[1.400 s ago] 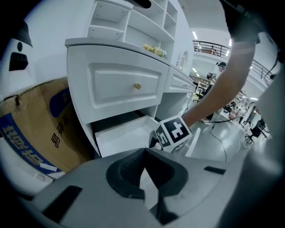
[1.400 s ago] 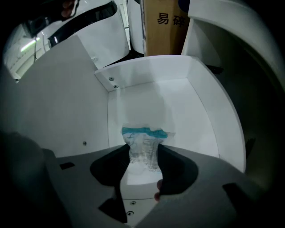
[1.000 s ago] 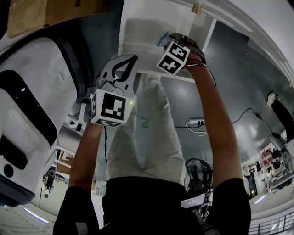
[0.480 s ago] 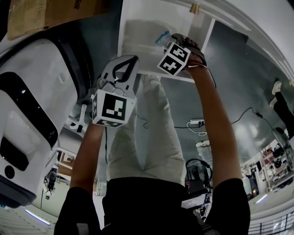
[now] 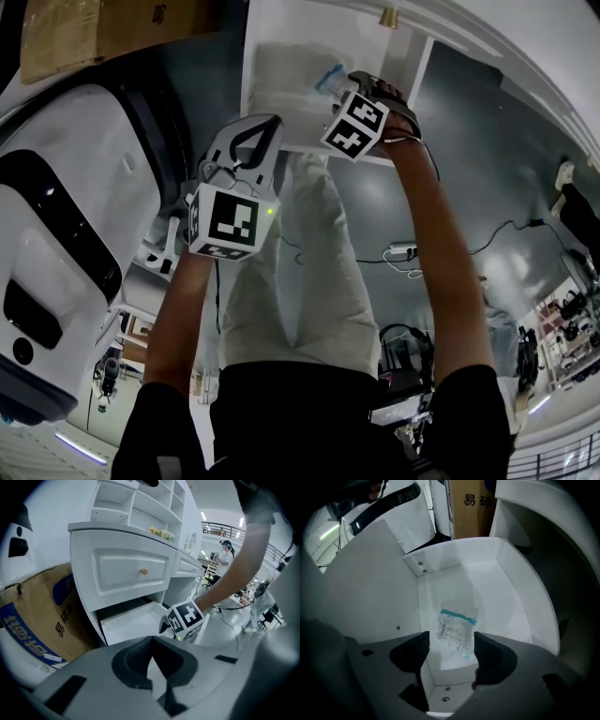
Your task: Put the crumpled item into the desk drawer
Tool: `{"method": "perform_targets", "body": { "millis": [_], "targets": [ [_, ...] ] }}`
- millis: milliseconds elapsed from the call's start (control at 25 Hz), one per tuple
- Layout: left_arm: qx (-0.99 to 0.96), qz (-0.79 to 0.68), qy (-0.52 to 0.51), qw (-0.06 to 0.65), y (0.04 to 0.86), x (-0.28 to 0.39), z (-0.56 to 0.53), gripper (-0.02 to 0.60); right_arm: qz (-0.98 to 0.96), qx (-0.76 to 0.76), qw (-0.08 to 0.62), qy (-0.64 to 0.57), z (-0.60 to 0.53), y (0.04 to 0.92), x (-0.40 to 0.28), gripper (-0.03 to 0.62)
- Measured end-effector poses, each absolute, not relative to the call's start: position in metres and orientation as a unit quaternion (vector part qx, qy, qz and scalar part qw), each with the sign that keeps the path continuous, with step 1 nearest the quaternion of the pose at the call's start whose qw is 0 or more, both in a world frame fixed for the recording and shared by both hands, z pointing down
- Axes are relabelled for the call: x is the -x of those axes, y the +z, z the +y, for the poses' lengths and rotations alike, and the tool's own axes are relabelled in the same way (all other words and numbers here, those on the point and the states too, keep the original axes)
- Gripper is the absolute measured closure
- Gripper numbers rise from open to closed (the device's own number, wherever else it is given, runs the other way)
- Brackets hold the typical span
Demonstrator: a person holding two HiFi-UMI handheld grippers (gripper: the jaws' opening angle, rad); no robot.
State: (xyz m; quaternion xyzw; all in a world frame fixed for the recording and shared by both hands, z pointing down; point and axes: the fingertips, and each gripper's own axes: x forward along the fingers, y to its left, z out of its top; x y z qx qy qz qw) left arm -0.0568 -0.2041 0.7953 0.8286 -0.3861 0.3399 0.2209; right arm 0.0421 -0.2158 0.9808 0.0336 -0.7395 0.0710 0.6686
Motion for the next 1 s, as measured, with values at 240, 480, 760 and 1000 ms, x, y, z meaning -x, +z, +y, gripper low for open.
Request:
{"method": "perform_targets", "body": {
  "millis": [240,480,760,1000],
  "targets": [
    [-0.831,-0.383,0.343,0.212,0.786,0.06,-0.207,0.575,-0.745,-0.05,0.661,0.07,-0.219,0.964,-0.041,0.323],
    [-0.832,-0.379,0.349,0.207,0.772,0.061,-0.208,0.575,-0.751,-0.07,0.652,0.08,-0.217,0.938,-0.044,0.365],
    [-0.838,-0.368,0.351,0.196,0.75,0.054,-0.209,0.575,-0.757,-0.095,0.64,0.092,-0.211,0.904,-0.05,0.426],
    [-0.84,-0.363,0.356,0.188,0.729,0.057,-0.205,0.575,-0.771,-0.134,0.614,0.1,-0.214,0.87,-0.052,0.556]
  ]
}}
